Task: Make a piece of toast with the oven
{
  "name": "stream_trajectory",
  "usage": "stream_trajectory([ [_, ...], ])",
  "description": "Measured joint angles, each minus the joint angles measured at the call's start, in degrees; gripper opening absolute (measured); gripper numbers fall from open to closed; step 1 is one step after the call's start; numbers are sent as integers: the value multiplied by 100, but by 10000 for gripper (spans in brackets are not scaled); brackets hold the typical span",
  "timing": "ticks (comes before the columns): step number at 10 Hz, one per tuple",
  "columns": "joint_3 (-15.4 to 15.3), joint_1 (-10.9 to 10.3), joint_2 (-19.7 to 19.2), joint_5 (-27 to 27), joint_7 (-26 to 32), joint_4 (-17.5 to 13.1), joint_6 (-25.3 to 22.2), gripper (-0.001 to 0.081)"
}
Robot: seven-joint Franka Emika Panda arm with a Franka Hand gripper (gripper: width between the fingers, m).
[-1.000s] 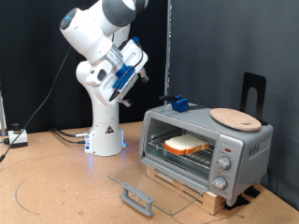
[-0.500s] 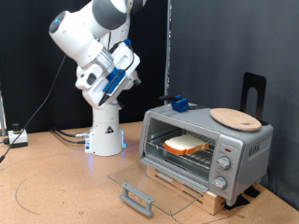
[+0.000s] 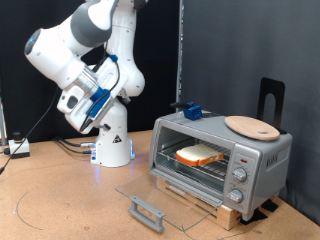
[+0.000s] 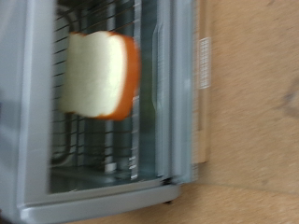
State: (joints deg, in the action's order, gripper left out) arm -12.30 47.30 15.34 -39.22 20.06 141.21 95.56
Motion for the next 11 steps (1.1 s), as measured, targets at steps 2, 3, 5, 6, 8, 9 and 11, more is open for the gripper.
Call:
stream_trajectory([
  [2,-25,0,-55,-4,59,-1,107,807],
  [3,-19,0,-94,-4,89,-1,106,807],
  [5,-8,4,-434,-66,193,-1,598,807],
  [6,-30,6,-642,93,-7,-5,918,807],
  [8,-48,7,-1121,617,-530,-138,1082,807],
  [9,-50,7,-1452,804,-733,-356,1034,807],
  [11,-25,11,-1453,576,-378,-363,924,807],
])
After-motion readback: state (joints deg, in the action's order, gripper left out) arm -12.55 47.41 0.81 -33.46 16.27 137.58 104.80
